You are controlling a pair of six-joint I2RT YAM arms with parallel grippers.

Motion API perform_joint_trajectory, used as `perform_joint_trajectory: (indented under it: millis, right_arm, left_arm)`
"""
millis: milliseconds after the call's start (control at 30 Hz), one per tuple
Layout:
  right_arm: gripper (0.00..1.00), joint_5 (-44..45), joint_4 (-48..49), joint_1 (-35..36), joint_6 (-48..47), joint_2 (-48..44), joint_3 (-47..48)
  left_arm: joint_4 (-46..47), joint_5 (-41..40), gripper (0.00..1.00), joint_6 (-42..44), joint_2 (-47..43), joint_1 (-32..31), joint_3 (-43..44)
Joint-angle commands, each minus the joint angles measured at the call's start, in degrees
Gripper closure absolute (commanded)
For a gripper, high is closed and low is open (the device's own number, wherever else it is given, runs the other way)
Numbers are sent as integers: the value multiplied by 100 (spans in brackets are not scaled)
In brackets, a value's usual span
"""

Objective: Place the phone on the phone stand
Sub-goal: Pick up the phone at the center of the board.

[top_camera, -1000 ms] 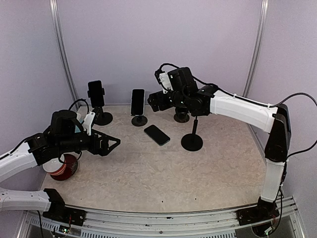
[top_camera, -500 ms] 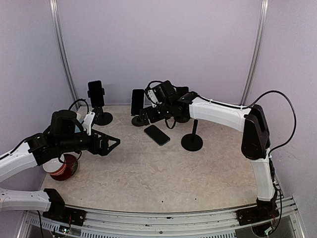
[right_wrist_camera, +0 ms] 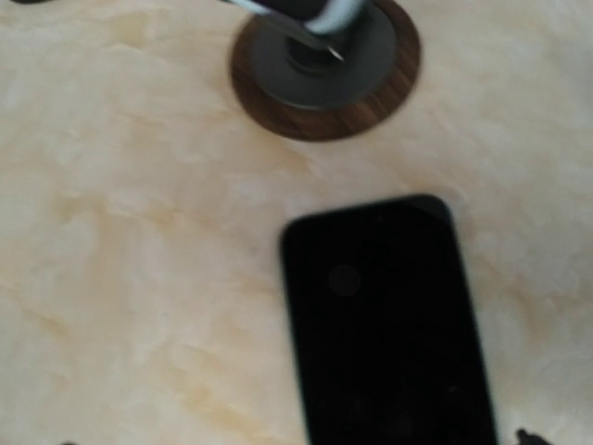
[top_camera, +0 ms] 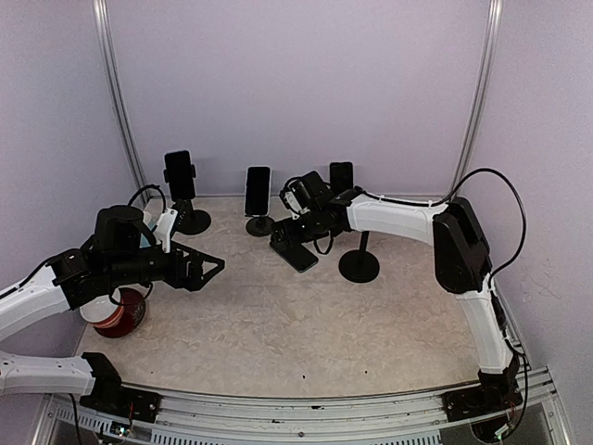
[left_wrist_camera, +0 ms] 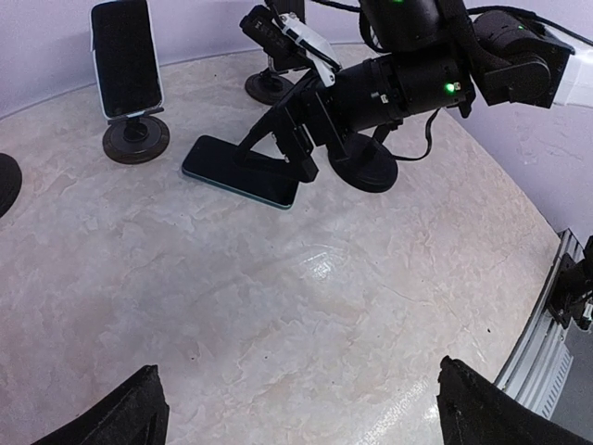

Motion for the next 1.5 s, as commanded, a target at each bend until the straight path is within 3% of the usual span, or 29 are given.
perform_joint_trajectory:
  millis: [0,1000,1167,1467]
  right_arm:
    - [0,-210,91,-119,57,269,-74]
    - [0,-210,-225,-353,-594,926,-118]
    - [10,-255,-370,-351,-698,1051,-32]
    - [6,17,-584,-261,-842,1181,-59]
  left_arm:
    - [56,-70,1,53,-57,38,-54]
    - [61,-30,1,48,-14,79,-60]
    - [55,-29,1,53,-22,91,-63]
    - [61,-14,1,39,-6,97,-63]
